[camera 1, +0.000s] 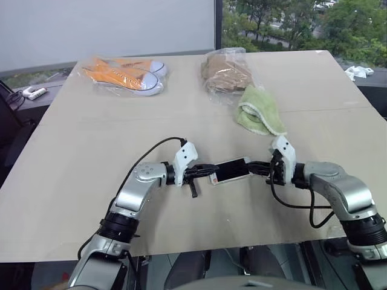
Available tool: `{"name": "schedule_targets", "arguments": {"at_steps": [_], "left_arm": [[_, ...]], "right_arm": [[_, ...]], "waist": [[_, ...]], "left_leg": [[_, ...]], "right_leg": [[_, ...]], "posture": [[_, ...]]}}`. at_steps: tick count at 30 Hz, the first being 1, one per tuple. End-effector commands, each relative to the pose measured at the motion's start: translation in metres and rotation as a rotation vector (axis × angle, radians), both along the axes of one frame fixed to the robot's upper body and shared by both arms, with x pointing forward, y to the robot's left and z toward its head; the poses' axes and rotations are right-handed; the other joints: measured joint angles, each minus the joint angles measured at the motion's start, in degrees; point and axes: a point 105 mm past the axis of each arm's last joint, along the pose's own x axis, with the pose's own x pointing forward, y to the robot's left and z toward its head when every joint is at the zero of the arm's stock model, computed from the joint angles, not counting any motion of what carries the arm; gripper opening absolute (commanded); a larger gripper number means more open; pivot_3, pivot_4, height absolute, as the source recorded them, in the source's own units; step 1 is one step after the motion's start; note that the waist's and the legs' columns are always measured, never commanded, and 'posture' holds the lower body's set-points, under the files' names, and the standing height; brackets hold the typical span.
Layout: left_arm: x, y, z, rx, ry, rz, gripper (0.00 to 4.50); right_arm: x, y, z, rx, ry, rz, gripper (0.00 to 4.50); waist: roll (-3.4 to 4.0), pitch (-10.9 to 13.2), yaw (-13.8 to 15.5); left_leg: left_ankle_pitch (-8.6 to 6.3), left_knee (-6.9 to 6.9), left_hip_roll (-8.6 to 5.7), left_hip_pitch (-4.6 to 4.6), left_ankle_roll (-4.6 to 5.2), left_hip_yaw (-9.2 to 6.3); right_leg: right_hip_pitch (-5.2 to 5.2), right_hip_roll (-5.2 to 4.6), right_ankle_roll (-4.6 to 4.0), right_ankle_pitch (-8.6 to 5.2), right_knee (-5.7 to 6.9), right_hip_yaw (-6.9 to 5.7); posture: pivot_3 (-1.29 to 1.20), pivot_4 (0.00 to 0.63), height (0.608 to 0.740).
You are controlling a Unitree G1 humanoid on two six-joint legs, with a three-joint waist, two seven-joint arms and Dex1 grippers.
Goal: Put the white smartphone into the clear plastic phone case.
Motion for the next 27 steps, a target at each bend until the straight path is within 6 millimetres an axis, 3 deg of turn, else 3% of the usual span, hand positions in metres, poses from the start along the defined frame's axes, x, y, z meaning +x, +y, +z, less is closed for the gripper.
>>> {"name": "schedule_targets", "arguments": {"at_steps": [1,13,27], "left_arm": [[-0.003,0.001,-0.003,0.010,0.010,-0.006,0.00],[-0.004,0.001,-0.002,0.011,0.007,-0.003,0.00],[-0.006,0.004,-0.002,0.013,0.008,0.010,0.00]], "right_arm": [[-0.011,-0.014,-0.028,-0.051,0.118,-0.026,0.06],[-0.013,-0.023,-0.051,-0.122,0.152,-0.039,0.06],[-0.019,-0.031,-0.076,-0.236,0.212,-0.025,0.06]], "waist": [[-0.01,0.0,0.1],[-0.12,-0.3,0.0],[-0.37,-0.8,0.0]], "left_leg": [[0.00,0.00,0.00,0.00,0.00,0.00],[0.00,0.00,0.00,0.05,0.00,-0.02],[-0.21,-0.21,0.03,1.09,0.32,-0.14]], "right_leg": [[0.00,0.00,0.00,0.00,0.00,0.00],[0.08,0.00,0.00,0.00,-0.03,-0.02],[1.19,0.02,0.03,-0.03,-0.44,-0.15]], "posture": [[0.00,0.150,0.740],[0.00,0.150,0.740],[0.00,0.150,0.740]]}}
